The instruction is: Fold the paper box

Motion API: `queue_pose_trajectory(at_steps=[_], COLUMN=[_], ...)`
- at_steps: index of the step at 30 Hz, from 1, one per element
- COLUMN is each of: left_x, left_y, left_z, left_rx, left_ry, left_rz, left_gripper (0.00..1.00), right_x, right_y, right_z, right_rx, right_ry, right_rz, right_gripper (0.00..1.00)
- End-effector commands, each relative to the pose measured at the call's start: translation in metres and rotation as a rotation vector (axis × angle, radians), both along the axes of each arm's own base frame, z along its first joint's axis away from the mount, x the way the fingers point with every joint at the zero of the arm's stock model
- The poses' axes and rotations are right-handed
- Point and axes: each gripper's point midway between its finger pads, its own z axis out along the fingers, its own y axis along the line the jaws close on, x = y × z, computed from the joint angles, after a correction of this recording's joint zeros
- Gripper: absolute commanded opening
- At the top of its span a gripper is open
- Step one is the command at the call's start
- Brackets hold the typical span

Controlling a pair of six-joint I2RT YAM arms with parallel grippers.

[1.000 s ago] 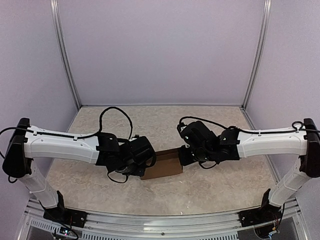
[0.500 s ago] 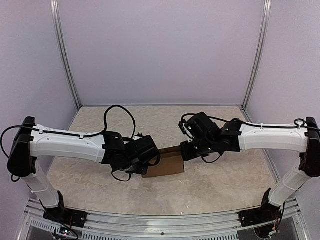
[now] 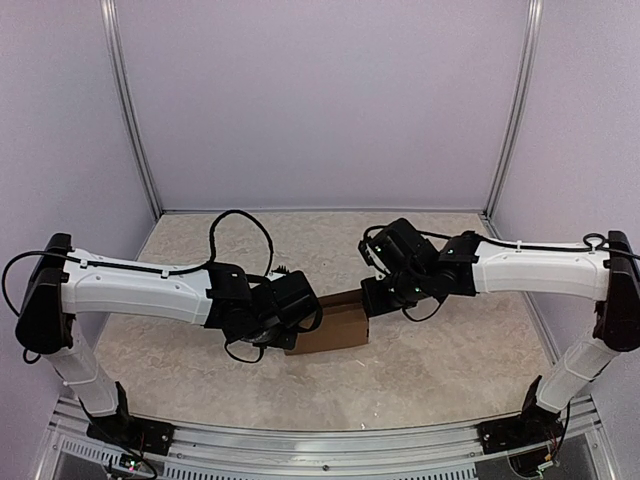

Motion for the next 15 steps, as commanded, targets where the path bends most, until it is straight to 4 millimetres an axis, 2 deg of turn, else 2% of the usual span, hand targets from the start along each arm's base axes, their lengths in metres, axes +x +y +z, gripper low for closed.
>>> queue_pose_trajectory(at_steps=[1,9,15], left_x=[-0.017,-0.018,-0.018], left_y=[0.014,0.013,0.012], left_z=[-0.037,-0.037,-0.038], left_rx=[0.091,0.080,0.076], left_ry=[0.114,0.116,0.119], left_rz=[-0.028,-0.031,-0.027], left_gripper=[0.00,0.00,0.00], right_x=[-0.005,-0.011,-0.017], right_y=[0.014,0.003,0.002], right_z=[-0.001,-0.026,-0.037], right_rx=[0.055,0.015,0.013], right_ry=[0.042,0.041,0.021], right_rz=[0.019,-0.003,-0.016], right_gripper=[0.00,0.00,0.00])
